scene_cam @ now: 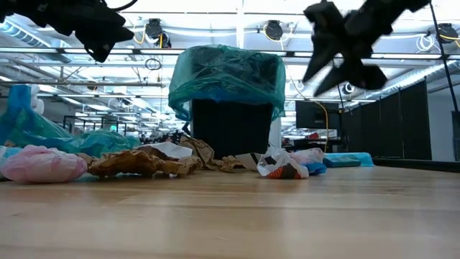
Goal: Place trash/remove bag and relplace
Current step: Put the blue plastic into the blue trash bag inside the black trash bin
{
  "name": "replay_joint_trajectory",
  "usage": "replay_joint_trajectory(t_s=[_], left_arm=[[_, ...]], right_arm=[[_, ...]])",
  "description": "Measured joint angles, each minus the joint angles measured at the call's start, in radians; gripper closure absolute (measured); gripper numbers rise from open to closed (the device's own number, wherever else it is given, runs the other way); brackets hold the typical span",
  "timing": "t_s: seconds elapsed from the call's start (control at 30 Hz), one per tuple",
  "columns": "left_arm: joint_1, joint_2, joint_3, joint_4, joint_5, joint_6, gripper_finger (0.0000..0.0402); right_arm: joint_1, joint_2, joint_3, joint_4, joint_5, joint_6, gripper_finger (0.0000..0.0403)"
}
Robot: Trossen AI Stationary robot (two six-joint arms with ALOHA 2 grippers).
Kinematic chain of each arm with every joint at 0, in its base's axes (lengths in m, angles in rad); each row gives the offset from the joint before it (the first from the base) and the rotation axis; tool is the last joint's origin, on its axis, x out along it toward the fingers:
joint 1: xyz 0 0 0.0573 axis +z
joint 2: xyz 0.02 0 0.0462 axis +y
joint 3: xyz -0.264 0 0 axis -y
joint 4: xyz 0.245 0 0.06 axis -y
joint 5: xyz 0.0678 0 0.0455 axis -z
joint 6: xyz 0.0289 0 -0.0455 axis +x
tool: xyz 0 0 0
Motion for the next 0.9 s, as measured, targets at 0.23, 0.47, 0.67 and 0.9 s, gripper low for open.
replay_joint_trajectory(t_s=[0.23,0.47,0.67,0.9], left_arm=[[0.000,0.000,0.000,0.009,0.000,-0.001,0.0275],[0.000,0.000,0.000,0.011,0.007,-0.027,0.0275],[0.000,0.000,0.000,0.011,0.011,-0.027,0.0275],[0.000,0.000,0.000,0.009,0.011,-0.027,0.0275]], right_arm=[[0.028,0.124,-0.029,0.026,-0.025,0.035,0.0243],[0.028,0.246,-0.029,0.084,-0.093,0.021,0.0243],[0.010,0.328,-0.029,0.132,-0.095,-0.007,0.0243],[-0.020,0.402,-0.029,0.210,-0.112,0.003,0.0243]])
